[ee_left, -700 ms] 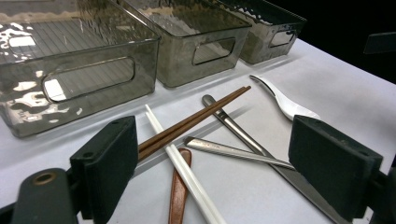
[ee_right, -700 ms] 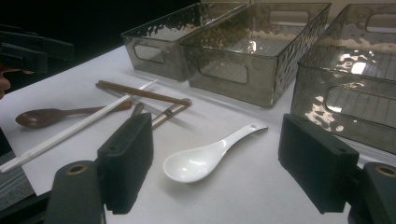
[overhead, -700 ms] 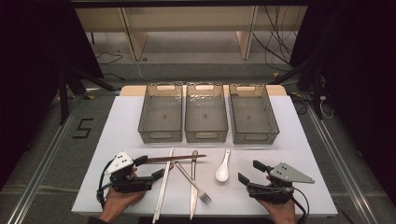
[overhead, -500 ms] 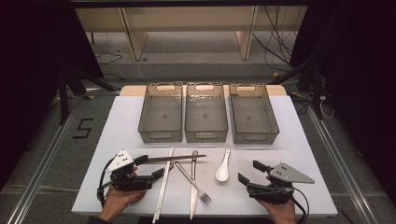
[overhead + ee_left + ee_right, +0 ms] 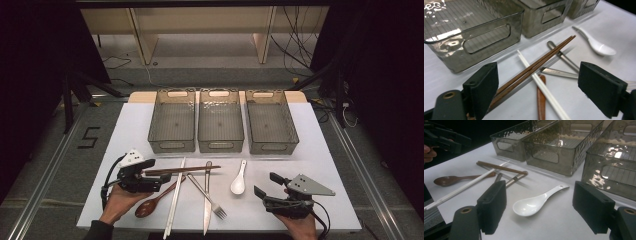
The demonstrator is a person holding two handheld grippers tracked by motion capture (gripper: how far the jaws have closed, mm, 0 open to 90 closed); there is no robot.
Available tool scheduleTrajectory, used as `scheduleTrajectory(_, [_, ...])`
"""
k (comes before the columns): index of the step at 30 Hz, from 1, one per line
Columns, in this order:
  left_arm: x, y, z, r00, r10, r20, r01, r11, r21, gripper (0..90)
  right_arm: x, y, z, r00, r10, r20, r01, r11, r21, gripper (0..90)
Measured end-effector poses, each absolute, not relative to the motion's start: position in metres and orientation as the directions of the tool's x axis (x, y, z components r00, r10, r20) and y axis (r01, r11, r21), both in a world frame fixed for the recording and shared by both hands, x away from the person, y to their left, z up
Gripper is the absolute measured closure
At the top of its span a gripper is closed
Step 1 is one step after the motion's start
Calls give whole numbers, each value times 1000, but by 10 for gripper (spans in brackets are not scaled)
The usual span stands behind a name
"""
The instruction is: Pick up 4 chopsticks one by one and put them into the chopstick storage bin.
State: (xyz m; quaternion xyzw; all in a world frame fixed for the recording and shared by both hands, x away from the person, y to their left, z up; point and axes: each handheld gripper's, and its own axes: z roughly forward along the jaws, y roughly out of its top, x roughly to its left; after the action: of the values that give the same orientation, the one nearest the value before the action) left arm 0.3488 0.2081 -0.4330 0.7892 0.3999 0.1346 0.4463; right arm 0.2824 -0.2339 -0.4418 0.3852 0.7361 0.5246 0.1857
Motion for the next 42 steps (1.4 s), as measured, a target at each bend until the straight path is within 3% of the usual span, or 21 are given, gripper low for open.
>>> scheduleTrajectory(19, [408,200,-432,723,691,-3,548,-571,611,241,283,-229,-444,-654,743,141,388,169,906,285])
scheduleTrajectory(42, [436,184,-451,826,563,39,486,-744,459,508,284,-227,-446,-665,732,149,394,174,903,297])
